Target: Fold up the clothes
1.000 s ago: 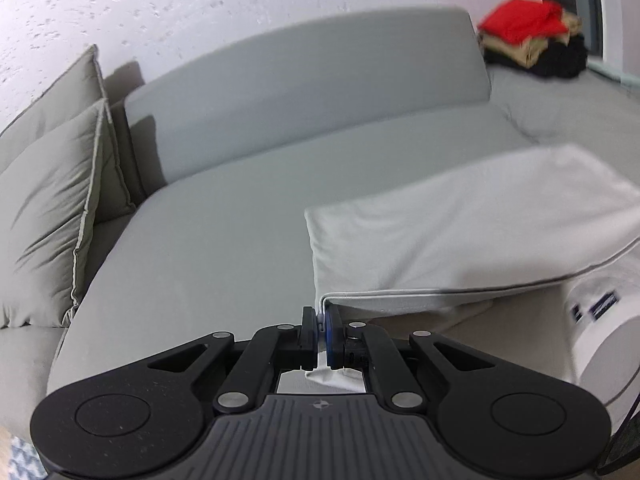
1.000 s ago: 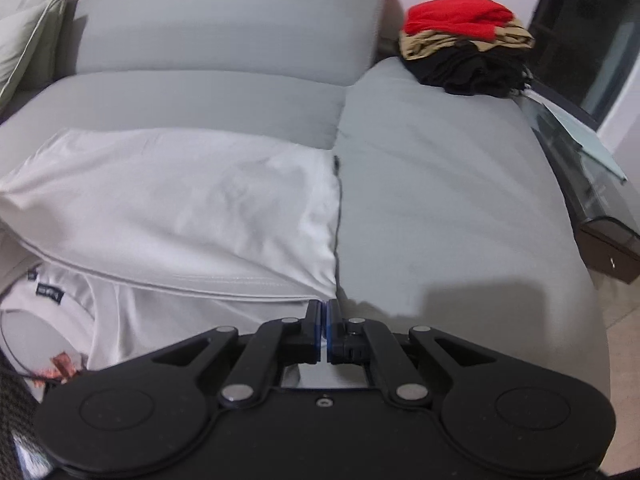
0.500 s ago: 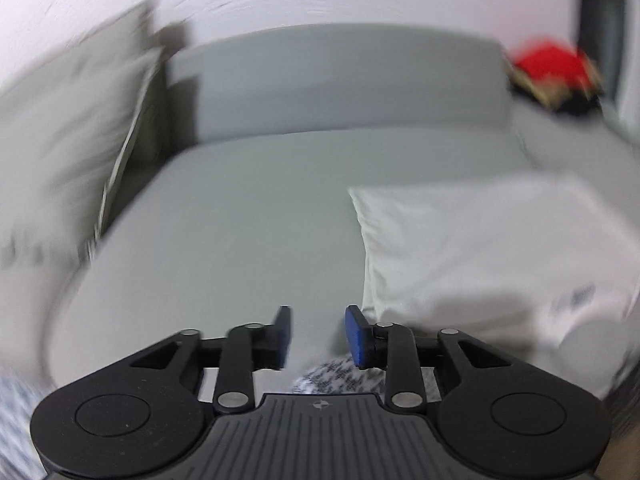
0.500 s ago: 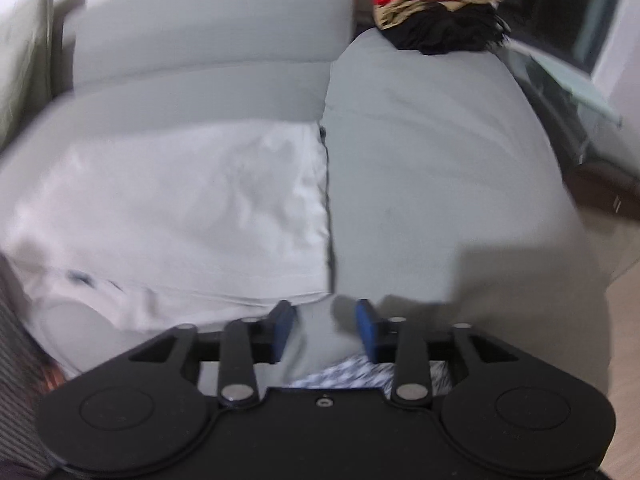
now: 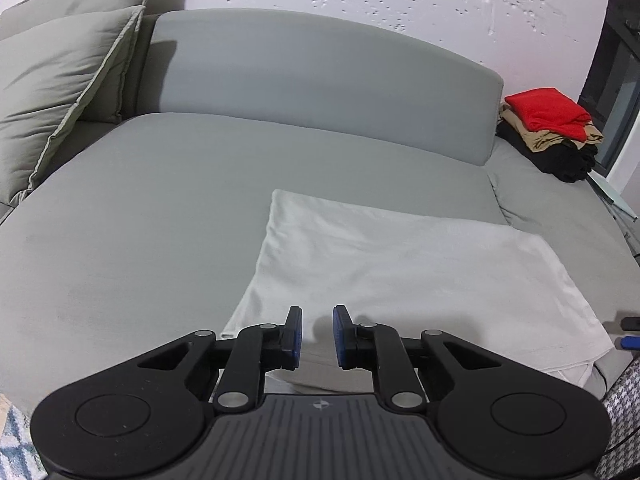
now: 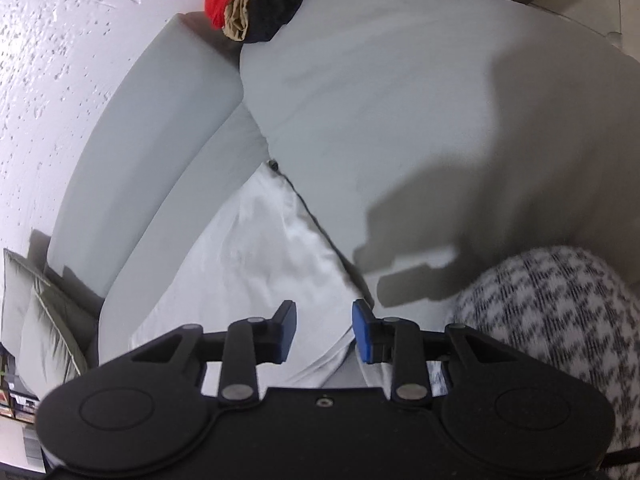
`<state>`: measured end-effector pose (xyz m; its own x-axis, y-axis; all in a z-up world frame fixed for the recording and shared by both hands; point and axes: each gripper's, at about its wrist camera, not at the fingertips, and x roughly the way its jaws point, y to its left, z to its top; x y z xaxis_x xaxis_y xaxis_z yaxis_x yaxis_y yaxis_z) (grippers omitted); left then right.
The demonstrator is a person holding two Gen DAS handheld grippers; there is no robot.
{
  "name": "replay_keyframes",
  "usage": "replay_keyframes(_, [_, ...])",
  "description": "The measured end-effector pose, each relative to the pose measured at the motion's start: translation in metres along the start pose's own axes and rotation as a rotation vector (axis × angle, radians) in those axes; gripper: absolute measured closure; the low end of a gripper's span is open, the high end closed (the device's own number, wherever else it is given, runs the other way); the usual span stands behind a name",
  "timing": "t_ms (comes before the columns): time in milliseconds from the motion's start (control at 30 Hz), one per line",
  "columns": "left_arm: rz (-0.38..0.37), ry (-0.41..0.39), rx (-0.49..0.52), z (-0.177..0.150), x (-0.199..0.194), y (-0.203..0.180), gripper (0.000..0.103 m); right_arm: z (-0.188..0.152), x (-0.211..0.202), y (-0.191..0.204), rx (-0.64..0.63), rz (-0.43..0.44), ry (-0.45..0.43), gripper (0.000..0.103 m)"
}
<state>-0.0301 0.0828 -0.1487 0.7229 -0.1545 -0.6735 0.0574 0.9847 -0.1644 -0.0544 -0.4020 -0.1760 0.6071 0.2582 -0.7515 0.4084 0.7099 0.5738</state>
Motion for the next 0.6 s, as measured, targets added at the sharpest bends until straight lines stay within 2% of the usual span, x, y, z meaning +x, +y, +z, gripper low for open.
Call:
replay_keyframes(233, [0.021, -0.030, -0.039, 0.001, -0.012, 0.017, 0.087, 0.007, 0.034, 0.022, -0.182, -0.193, 0.037, 0.072])
replay_keyframes(300, [0.035, -0.036, -0.061, 0.001, -0.016, 0.023, 0.087, 0.008, 0.041, 0.022, -0.189, -0.206, 0.049, 0.072])
replay_keyframes(367, [0.048, -0.043, -0.082, 0.001, -0.019, 0.030, 0.087, 0.009, 0.041, 0.020, -0.168, -0.189, 0.054, 0.078])
replay_keyframes(400, [0.052, -0.044, -0.093, 0.001, -0.020, 0.033, 0.087, 0.008, 0.039, 0.020, -0.159, -0.170, 0.061, 0.095])
replay_keyframes(433, [0.056, -0.047, -0.098, 0.002, -0.021, 0.035, 0.087, 0.007, 0.036, 0.019, -0.152, -0.144, 0.067, 0.099])
replay_keyframes(533, [0.069, -0.046, -0.108, 0.003, -0.022, 0.040, 0.087, 0.005, 0.018, 0.025, -0.184, -0.128, -0.002, 0.099])
replay_keyframes(600, [0.073, -0.036, -0.107, 0.005, -0.019, 0.042, 0.087, 0.007, 0.010, 0.027, -0.201, -0.148, -0.032, 0.099])
